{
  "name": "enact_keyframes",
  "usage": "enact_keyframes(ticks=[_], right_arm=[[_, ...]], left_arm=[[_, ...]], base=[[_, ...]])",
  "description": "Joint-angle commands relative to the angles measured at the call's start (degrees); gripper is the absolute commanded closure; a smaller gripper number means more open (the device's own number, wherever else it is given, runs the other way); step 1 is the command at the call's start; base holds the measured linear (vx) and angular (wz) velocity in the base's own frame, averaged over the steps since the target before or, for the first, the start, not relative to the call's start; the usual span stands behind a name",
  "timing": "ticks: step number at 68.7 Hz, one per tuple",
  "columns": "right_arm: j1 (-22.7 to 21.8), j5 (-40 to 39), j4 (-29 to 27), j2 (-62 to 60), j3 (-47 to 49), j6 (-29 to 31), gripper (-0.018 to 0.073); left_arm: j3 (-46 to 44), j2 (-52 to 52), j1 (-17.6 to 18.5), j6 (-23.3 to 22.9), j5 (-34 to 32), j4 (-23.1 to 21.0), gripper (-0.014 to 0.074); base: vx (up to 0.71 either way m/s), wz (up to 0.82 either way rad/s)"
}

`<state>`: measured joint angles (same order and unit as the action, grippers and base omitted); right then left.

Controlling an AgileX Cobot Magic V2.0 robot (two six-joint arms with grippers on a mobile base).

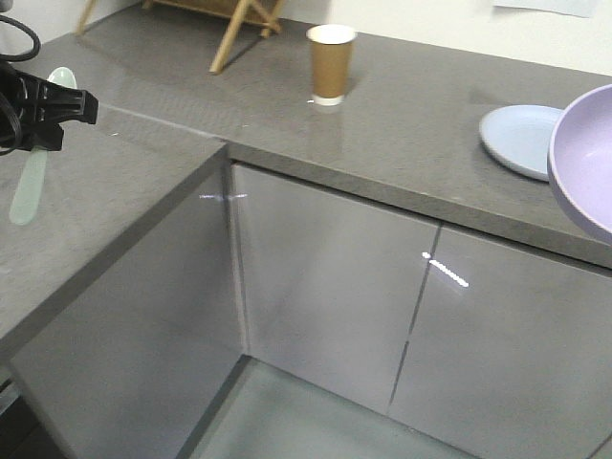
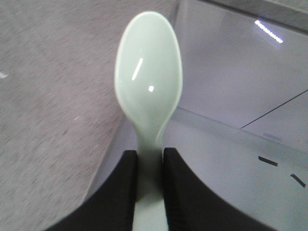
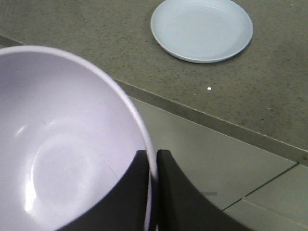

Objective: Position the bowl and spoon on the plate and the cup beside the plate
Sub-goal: 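Drive the base, holding spoon and bowl, to the counter with the plate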

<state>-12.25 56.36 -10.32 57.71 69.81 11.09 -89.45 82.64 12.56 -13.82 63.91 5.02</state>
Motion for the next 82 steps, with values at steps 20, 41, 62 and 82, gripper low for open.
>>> enact_keyframes(ticks=[20, 41, 62, 82], right_arm=[[0.03, -3.51, -0.45, -0.74, 1.79, 0.46, 0.0566], [0.03, -3.51, -0.45, -0.74, 1.79, 0.46, 0.0566], [0.03, -3.51, -0.45, -0.74, 1.79, 0.46, 0.0566], [0.03, -3.51, -0.45, -0.74, 1.79, 0.46, 0.0566]], left_arm=[[-1.45, -2.02, 0.18, -0.54, -2.8, 0.13, 0.0603], [-1.45, -2.02, 0.18, -0.54, -2.8, 0.13, 0.0603], [-1.45, -2.02, 0.18, -0.54, -2.8, 0.13, 0.0603], [-1.45, -2.02, 0.18, -0.54, -2.8, 0.13, 0.0603]], base=[[0.13, -0.47], [0.14, -0.4], [0.14, -0.26], [0.15, -0.16]])
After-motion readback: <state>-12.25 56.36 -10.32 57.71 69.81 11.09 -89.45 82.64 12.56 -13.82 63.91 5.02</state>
